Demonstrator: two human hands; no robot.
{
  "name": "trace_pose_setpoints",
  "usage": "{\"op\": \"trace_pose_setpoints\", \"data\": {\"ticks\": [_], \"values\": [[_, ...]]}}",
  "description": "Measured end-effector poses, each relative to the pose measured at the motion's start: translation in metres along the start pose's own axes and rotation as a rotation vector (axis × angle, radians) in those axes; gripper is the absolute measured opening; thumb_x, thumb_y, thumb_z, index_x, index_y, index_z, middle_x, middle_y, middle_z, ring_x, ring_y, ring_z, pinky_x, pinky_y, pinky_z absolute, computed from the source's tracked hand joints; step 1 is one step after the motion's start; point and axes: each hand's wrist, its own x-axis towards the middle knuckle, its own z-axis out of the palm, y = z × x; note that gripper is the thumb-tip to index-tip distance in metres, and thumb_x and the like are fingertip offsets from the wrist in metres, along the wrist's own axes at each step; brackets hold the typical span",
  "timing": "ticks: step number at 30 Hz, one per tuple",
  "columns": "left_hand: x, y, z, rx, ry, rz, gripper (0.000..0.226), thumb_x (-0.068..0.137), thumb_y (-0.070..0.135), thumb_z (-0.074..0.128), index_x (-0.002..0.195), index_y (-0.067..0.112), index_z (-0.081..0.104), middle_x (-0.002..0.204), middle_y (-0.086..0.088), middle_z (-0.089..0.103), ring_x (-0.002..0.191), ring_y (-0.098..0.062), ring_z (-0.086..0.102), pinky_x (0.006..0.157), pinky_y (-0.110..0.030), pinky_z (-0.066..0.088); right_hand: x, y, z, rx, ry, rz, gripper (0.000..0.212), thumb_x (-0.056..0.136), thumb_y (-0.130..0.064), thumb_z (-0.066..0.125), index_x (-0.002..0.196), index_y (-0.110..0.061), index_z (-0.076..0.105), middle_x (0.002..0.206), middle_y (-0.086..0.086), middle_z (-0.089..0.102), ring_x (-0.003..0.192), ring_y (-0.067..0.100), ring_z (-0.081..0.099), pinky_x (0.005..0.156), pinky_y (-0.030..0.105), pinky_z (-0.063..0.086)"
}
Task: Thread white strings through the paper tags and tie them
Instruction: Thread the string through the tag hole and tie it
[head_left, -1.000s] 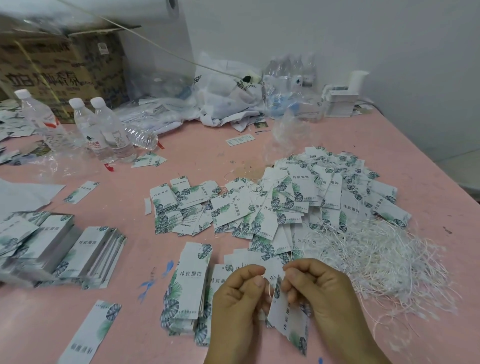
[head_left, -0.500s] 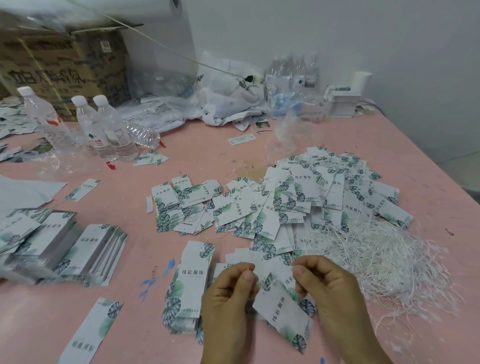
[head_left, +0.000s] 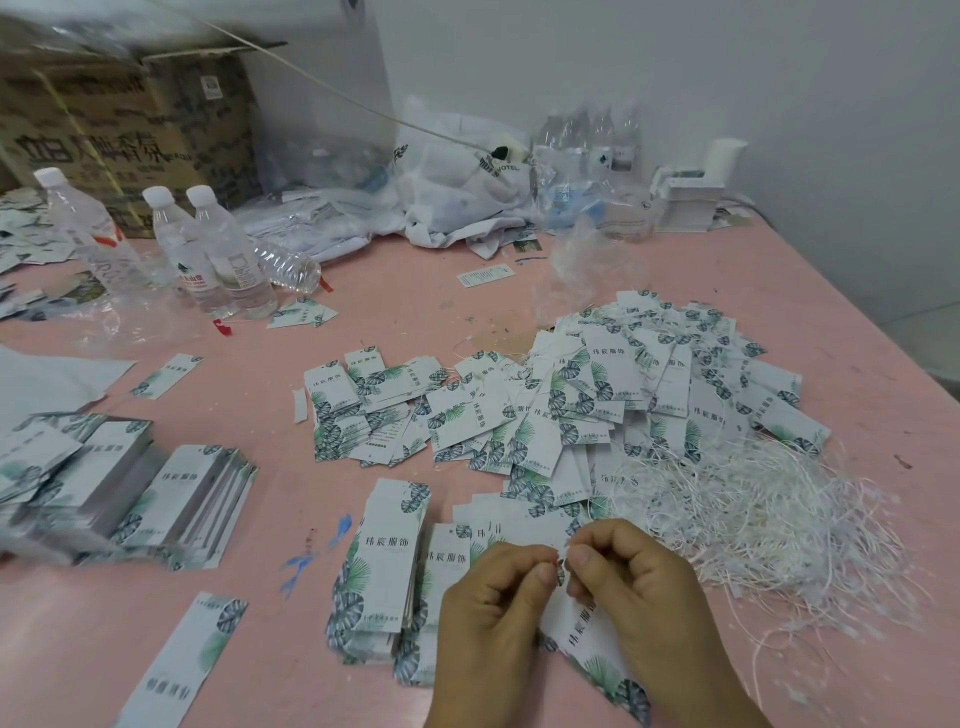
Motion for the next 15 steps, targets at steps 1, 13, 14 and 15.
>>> {"op": "trace_pose_setpoints", "data": {"ticks": [1,13,14,15], "values": [[-0.0006,0.0003,-0.0001,-0.001,0.001,-0.013,0.019,0.076,0.047,0.070,0.086,0.033,0.078,0.081,-0.001,0.070,0.060,-0.005,0.060,0.059,-0.028,0.047,-0.0002,0.0005,-0.0004,-0.046,-0.003,-0.020,0.022,0.088,-0.008,0.067,0.078,-0.027,0.069,0.064,0.005,0.068,0.058,0.013,0.061,0.058,0.018,0.050],[-0.0004,0.0022,0.0000,-0.023,0.004,-0.058,0.009,0.073,0.028,0.076,0.081,0.028,0.080,0.075,-0.009,0.069,0.047,-0.006,0.054,0.052,-0.026,0.044,0.0003,0.0016,-0.0048,-0.257,0.004,-0.140,0.024,0.083,-0.009,0.072,0.077,-0.032,0.066,0.070,-0.009,0.065,0.063,0.008,0.059,0.059,0.012,0.045],[-0.0004,0.0023,0.0000,-0.024,0.001,-0.061,0.009,0.073,0.028,0.076,0.081,0.028,0.080,0.074,-0.010,0.068,0.046,-0.007,0.054,0.052,-0.025,0.044,0.0004,0.0008,-0.0054,-0.269,-0.002,-0.155,0.025,0.083,-0.009,0.072,0.076,-0.032,0.066,0.070,-0.009,0.064,0.064,0.008,0.059,0.059,0.012,0.044],[-0.0003,0.0025,0.0001,-0.027,0.000,-0.066,0.009,0.073,0.028,0.076,0.080,0.027,0.080,0.072,-0.011,0.068,0.046,-0.008,0.054,0.051,-0.024,0.043,0.0006,0.0001,-0.0060,-0.283,-0.007,-0.173,0.025,0.083,-0.008,0.072,0.075,-0.031,0.066,0.071,-0.010,0.064,0.065,0.008,0.059,0.060,0.011,0.044]]}}
